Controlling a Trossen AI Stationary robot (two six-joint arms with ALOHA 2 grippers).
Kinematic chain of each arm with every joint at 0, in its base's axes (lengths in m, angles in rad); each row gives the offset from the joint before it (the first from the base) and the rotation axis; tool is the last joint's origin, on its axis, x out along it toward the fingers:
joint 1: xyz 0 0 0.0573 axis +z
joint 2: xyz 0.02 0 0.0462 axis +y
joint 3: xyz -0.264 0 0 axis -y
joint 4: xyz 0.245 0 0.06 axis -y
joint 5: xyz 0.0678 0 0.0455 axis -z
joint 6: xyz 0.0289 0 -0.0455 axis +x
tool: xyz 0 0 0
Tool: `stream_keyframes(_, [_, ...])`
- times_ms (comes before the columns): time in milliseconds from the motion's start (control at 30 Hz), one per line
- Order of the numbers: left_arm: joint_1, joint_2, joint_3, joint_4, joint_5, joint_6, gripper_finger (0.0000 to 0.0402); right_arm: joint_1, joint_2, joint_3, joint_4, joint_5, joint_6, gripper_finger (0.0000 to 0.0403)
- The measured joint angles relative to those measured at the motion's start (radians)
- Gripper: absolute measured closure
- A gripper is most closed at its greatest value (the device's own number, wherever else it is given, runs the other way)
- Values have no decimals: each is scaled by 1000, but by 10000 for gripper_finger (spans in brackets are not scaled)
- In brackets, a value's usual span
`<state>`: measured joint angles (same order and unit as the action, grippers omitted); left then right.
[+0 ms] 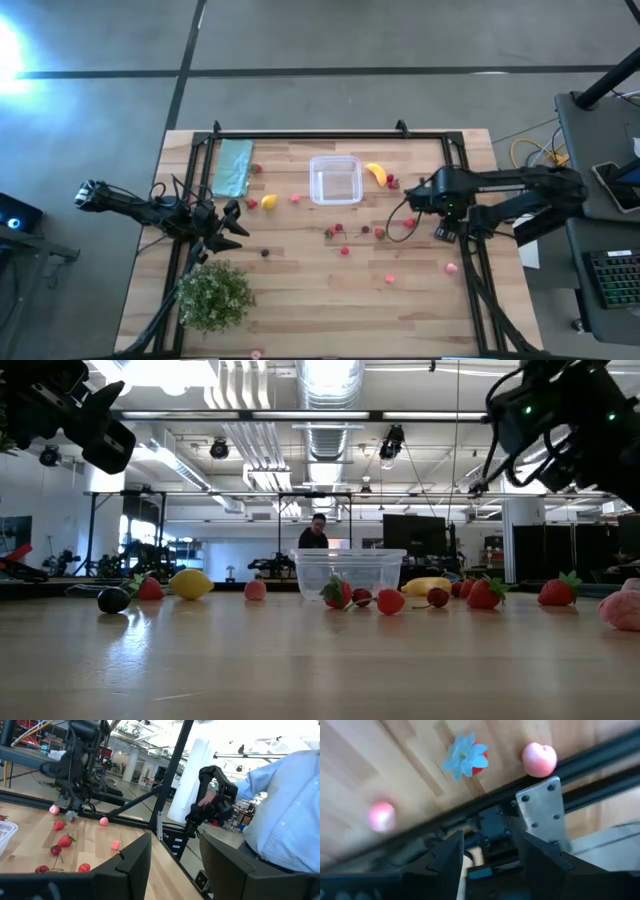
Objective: Pick and placing Produce into tupperware
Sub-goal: Put the pink peach into the transparent bin
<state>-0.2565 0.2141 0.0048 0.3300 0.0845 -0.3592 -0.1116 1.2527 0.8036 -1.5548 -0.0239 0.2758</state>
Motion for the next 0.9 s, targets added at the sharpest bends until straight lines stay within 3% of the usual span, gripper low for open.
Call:
stream_keyframes(133, [0,0,0,0,0,0,246,0,90,-1,10,52,-144,225])
stream_keyframes(400, [0,0,0,0,-1,0,246,-5,187,30,135,0,-114,225])
stream_keyframes(533, [0,0,0,0,-1,0,246,-25,145,28,293,2,78,225])
stream_keyframes(700, [0,0,0,0,-5,0,246,-76,28,2,496,84,560,225])
stream_keyframes(900, [0,0,0,0,-5,0,246,-72,-133,-40,440,238,981,225])
